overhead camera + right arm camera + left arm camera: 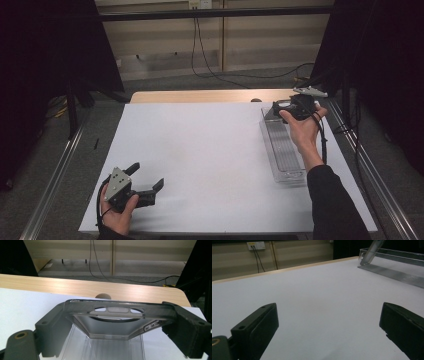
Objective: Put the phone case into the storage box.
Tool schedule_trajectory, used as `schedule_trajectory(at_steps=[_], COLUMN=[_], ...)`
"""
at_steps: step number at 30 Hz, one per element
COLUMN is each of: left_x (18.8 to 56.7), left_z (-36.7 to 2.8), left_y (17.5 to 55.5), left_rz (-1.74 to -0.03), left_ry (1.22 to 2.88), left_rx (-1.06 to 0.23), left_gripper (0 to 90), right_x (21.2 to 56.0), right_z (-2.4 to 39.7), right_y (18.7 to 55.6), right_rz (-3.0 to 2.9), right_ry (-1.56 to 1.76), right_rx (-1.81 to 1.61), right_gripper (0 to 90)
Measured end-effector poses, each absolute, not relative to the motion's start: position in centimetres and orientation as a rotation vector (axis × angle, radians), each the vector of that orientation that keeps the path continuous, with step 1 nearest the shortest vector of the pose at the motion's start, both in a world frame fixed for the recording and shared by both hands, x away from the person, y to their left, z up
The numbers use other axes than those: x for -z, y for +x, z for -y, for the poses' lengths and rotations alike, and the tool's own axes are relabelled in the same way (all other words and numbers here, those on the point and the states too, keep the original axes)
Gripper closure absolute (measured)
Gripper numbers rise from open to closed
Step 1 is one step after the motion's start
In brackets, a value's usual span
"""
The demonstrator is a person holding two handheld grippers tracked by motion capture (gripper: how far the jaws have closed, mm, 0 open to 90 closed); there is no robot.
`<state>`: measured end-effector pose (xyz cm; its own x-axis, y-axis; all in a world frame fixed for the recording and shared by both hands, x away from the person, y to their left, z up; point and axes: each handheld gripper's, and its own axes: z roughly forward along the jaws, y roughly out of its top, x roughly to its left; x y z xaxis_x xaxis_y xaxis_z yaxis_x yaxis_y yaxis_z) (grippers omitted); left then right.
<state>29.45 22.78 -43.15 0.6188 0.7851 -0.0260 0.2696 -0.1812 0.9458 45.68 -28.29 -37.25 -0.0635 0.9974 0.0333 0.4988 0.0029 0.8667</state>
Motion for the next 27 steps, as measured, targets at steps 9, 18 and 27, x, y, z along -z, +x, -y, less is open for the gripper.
schedule_trajectory(at_steps=[9, 18, 27], left_x=[43.2, 43.2, 43.3], left_z=[-23.0, -23.0, -23.2], left_y=[29.5, 29.6, 29.6], left_rz=[-0.863, -0.858, -0.876], left_ry=[1.743, 1.746, 1.725], left_rx=[-0.58, -0.583, -0.585], left_gripper=[2.3, 2.3, 2.4], right_x=[37.5, 37.8, 38.1], right_z=[27.7, 27.4, 27.3], right_y=[46.1, 46.8, 47.7], right_rz=[-1.609, -1.59, -1.532], right_ry=[1.54, 1.507, 1.505], right_rx=[-0.966, -0.982, -0.995], right_gripper=[12.0, 11.9, 12.0])
